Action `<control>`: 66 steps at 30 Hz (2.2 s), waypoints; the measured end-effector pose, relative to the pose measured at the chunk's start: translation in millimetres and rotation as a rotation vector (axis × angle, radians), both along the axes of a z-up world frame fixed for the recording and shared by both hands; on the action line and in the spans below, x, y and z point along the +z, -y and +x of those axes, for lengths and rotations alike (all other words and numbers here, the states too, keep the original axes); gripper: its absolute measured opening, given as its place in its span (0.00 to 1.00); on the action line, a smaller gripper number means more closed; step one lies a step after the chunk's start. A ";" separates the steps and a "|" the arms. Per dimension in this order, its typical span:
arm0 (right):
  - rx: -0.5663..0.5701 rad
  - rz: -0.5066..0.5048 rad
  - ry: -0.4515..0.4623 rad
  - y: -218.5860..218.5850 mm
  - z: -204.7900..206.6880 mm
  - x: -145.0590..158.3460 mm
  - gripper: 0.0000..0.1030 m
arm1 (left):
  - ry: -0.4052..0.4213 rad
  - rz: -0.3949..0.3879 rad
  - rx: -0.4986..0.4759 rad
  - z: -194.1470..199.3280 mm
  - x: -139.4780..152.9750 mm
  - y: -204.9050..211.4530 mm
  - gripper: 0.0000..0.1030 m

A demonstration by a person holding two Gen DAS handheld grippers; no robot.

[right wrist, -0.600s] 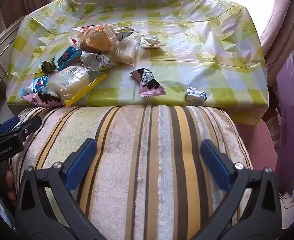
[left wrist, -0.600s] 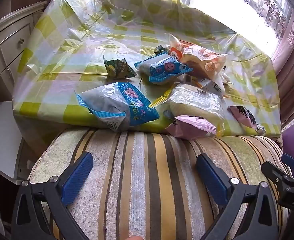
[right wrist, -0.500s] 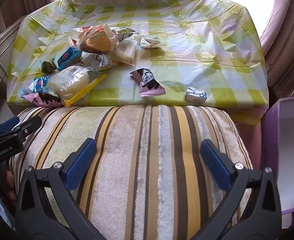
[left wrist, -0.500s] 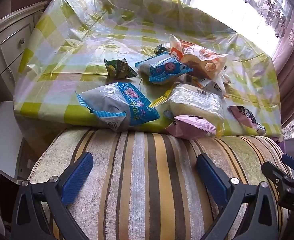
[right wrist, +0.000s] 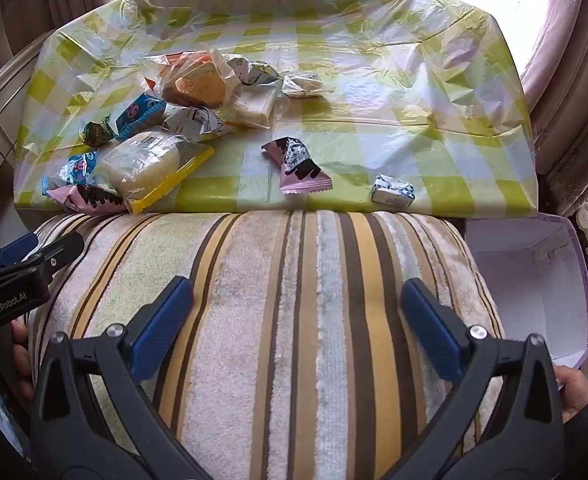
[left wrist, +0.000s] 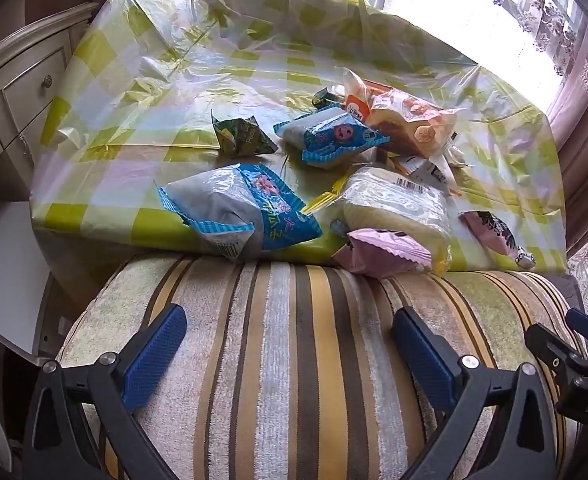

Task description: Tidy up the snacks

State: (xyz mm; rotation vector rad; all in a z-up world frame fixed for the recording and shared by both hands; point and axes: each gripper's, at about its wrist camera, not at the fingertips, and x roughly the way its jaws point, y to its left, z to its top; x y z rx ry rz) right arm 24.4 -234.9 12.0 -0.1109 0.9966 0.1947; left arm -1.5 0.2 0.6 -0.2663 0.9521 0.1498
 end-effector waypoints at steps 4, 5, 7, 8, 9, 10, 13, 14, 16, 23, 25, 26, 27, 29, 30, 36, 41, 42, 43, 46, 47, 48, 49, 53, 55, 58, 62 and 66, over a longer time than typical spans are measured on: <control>0.001 0.002 -0.001 1.5 0.0 0.0 1.00 | 0.002 -0.001 0.002 0.0 0.1 -1.1 1.00; 0.000 0.002 -0.001 1.9 -0.1 0.1 1.00 | 0.001 0.001 0.001 0.0 0.4 -0.9 1.00; 0.000 0.000 0.000 -0.1 0.5 -0.4 1.00 | -0.001 0.004 0.002 0.4 0.5 -0.3 1.00; 0.000 0.000 0.000 0.0 0.6 -0.3 1.00 | 0.000 0.004 0.002 0.2 0.5 -0.1 1.00; 0.001 0.000 0.000 -0.1 0.3 -0.3 1.00 | 0.000 0.004 0.002 0.1 0.5 -0.2 1.00; 0.001 0.000 0.000 0.1 0.2 -0.3 1.00 | 0.000 0.004 0.002 0.1 0.4 0.0 1.00; 0.000 0.002 0.001 0.3 0.0 -0.2 1.00 | 0.000 0.005 0.002 -0.1 0.4 0.4 1.00; 0.000 0.002 0.001 0.0 0.5 0.0 1.00 | -0.001 0.007 0.002 0.2 0.4 0.6 1.00; -0.001 0.004 0.003 1.2 -0.7 -0.5 1.00 | -0.001 0.008 0.002 0.2 0.3 0.6 1.00; -0.007 0.016 0.040 1.8 -4.9 -1.3 1.00 | -0.003 0.021 0.000 0.5 0.1 1.5 1.00; -0.007 0.013 0.049 0.6 -5.6 -1.6 1.00 | -0.003 0.019 0.000 0.4 0.1 0.4 1.00; -0.007 0.012 0.050 0.2 -5.6 -1.9 1.00 | -0.003 0.020 0.000 0.6 0.1 0.6 1.00; -0.007 0.011 0.049 -0.1 -5.5 -1.8 1.00 | -0.004 0.021 0.000 0.5 0.0 0.6 1.00; -0.008 0.007 0.049 -0.9 -4.8 -2.4 1.00 | -0.006 0.023 0.000 0.8 -0.2 0.3 1.00; -0.007 0.005 0.051 -1.4 -4.6 -2.9 1.00 | -0.007 0.024 0.000 1.0 -0.3 0.3 1.00; 0.005 0.020 0.018 -0.3 6.2 -2.9 1.00 | -0.008 0.026 -0.001 1.3 -0.4 0.6 1.00; 0.042 0.031 -0.019 -0.7 17.2 -3.6 1.00 | -0.008 0.027 -0.001 1.4 -0.5 1.1 1.00; 0.063 0.025 -0.015 -1.2 17.7 -3.7 1.00 | -0.008 0.027 -0.001 1.4 -0.4 1.1 1.00; 0.085 0.026 -0.017 -1.2 18.8 -4.0 1.00 | -0.008 0.027 0.000 1.4 -0.4 1.2 1.00; 0.129 0.054 -0.040 2.6 23.7 -5.3 1.00 | -0.008 0.027 0.000 1.4 -0.4 1.2 1.00; 0.129 0.066 -0.047 4.0 24.6 -5.6 1.00 | -0.008 0.027 0.000 1.4 -0.5 1.2 1.00; 0.125 0.072 -0.048 4.7 25.1 -5.8 1.00 | -0.008 0.027 0.000 1.3 -0.5 1.0 1.00; 0.123 0.071 -0.047 4.2 25.2 -6.0 1.00 | -0.008 0.027 0.000 1.5 -0.4 1.3 1.00; 0.115 0.040 -0.048 -0.7 25.0 -7.2 1.00 | -0.008 0.027 0.000 1.5 -0.4 1.6 1.00; 0.114 0.043 -0.050 0.3 25.1 -7.1 1.00 | -0.008 0.027 0.000 1.5 -0.5 1.6 1.00; 0.114 0.043 -0.051 0.6 25.3 -7.1 1.00 | -0.008 0.027 0.000 1.4 -0.5 1.3 1.00; 0.114 0.042 -0.053 0.3 25.3 -7.0 1.00 | -0.008 0.028 0.000 1.6 -0.4 2.1 1.00; 0.114 0.042 -0.052 0.3 25.3 -7.1 1.00 | -0.008 0.028 0.001 1.6 -0.4 2.2 1.00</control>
